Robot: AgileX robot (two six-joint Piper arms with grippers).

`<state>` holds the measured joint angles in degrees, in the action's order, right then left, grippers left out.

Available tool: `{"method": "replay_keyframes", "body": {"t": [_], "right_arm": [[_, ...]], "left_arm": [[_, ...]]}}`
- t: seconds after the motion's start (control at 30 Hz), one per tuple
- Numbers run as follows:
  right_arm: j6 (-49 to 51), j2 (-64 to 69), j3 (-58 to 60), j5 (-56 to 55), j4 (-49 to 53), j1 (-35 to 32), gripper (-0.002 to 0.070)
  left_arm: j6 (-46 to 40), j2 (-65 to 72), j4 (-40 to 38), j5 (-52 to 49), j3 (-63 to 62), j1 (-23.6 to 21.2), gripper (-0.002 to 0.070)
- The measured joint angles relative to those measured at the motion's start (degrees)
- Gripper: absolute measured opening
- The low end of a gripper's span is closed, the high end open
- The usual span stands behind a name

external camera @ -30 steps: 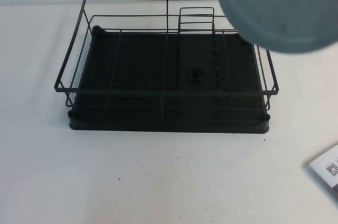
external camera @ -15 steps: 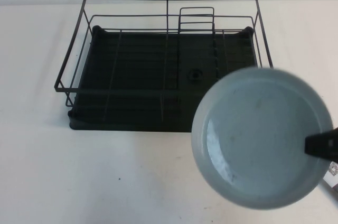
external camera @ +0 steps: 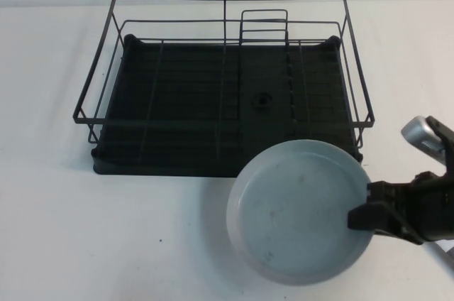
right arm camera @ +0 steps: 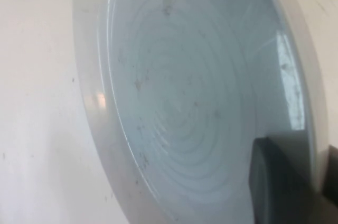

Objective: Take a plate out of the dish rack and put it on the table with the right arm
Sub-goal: Place the plate from the table

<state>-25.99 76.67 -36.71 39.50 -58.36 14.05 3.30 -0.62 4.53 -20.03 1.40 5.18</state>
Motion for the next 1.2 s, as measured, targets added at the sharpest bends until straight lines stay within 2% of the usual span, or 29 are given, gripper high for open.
{"method": "replay_keyframes", "body": {"t": [0.17,0.5,0.6,0.77,0.83,1.07,1.2], "right_arm": [[-7.8,7.5,0.0,-1.3,-8.1,0.0,0.0065],[-9.5,13.5,-0.3,-2.0,-10.6,0.0,0.0073],[-9.5,14.1,-0.3,-3.0,-10.8,0.0,0.0129],[-9.6,14.3,-0.3,-5.0,-10.8,0.0,0.0319],[-9.6,14.4,-0.3,-5.9,-10.8,0.0,0.0362],[-10.0,14.4,-3.8,-6.1,-7.2,0.0,0.0396],[-5.6,14.4,-7.9,-4.2,0.3,0.0,0.0390]], "left_arm": [[0.0,0.0,0.0,0.0,0.0,0.0,-0.0004],[0.0,0.0,0.0,0.0,0.0,0.0,-0.0004],[0.0,0.0,0.0,0.0,0.0,0.0,-0.0004],[0.0,0.0,0.0,0.0,0.0,0.0,-0.0004],[0.0,0.0,0.0,0.0,0.0,0.0,-0.0004],[0.0,0.0,0.0,0.0,0.0,0.0,-0.0004],[0.0,0.0,0.0,0.0,0.0,0.0,-0.0004]]}}
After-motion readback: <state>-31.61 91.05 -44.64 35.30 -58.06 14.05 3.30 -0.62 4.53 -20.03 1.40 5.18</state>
